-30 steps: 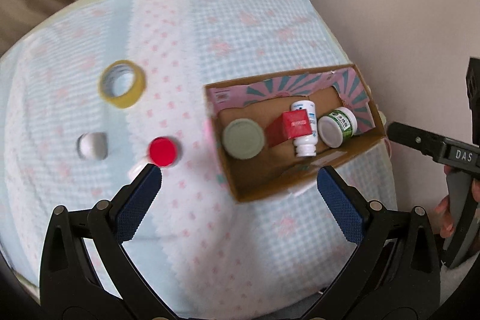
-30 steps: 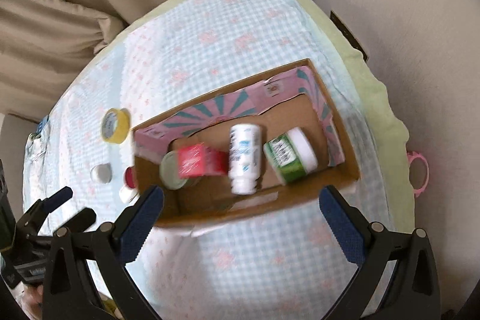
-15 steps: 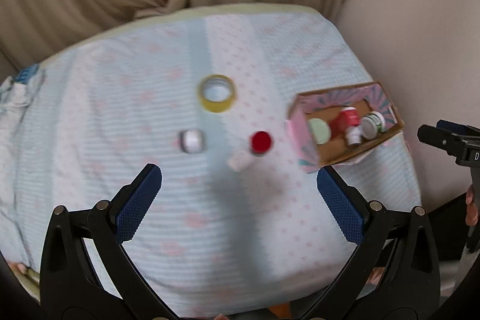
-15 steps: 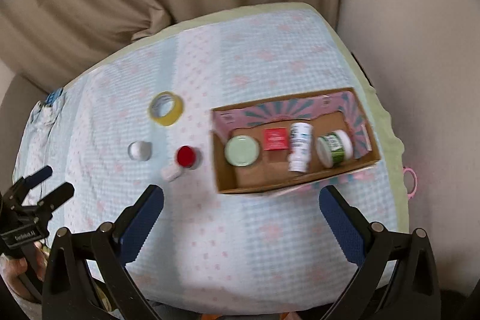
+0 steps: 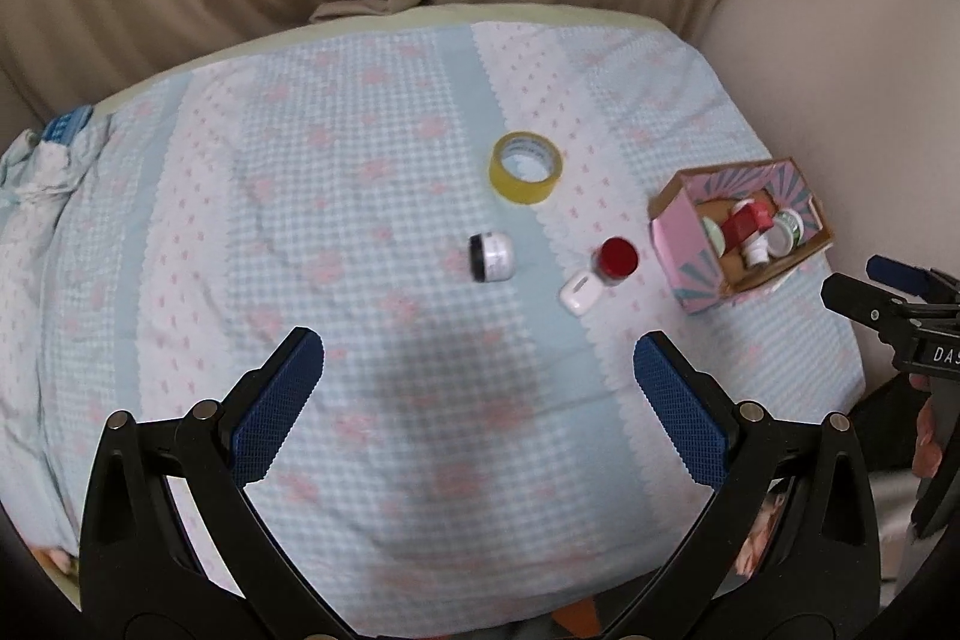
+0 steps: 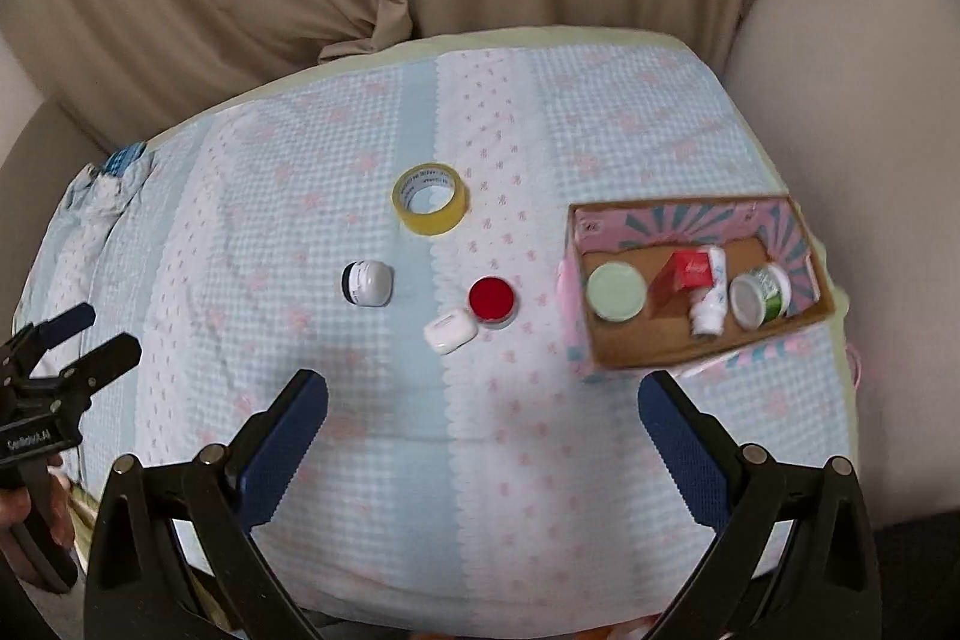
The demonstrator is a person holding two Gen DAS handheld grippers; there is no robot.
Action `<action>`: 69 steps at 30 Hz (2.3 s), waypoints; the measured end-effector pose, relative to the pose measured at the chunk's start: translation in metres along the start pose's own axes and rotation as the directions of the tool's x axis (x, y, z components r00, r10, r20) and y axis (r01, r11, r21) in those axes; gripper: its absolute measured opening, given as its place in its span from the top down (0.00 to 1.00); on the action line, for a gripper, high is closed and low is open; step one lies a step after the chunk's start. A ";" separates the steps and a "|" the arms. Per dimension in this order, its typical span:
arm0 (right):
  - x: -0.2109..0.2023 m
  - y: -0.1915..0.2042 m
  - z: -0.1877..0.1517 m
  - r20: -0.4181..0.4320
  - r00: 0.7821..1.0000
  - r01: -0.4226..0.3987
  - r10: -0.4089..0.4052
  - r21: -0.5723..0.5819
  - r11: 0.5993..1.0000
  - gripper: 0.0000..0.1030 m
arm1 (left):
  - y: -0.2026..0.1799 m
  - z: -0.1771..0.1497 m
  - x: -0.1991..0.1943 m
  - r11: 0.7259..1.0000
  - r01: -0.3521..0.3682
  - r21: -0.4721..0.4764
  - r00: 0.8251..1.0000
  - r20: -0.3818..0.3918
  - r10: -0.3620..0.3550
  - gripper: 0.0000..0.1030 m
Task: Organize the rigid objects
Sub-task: 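Move both tools back toward remaining items on the bed, then grasp black-lidded white jar with left tool while right tool grasps red cap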
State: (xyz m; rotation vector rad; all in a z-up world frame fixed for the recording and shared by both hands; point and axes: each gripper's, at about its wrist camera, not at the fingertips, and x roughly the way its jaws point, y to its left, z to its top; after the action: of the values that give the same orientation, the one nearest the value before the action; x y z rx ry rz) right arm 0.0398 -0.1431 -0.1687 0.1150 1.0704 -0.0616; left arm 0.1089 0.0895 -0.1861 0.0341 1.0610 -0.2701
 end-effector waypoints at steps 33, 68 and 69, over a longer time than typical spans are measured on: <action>0.252 -0.011 0.022 -0.238 0.971 0.113 -0.040 0.301 0.947 0.00 | -0.009 0.051 0.285 0.996 0.088 -0.002 0.944 -0.318 -0.084 0.07; 0.323 -0.014 0.042 -0.346 0.936 0.150 -0.066 0.224 0.963 0.51 | 0.003 0.058 0.320 0.993 0.099 -0.060 0.944 -0.309 -0.113 0.50; 0.318 -0.012 0.042 -0.339 0.939 0.142 -0.059 0.225 0.964 0.51 | 0.004 0.059 0.314 0.993 0.102 -0.063 0.947 -0.299 -0.116 0.50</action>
State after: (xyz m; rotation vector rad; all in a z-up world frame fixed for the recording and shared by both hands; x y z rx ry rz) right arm 0.2274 -0.1584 -0.4292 0.3029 1.4016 -0.2778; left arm 0.3044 0.0208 -0.4294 -0.0261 1.3769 -0.3475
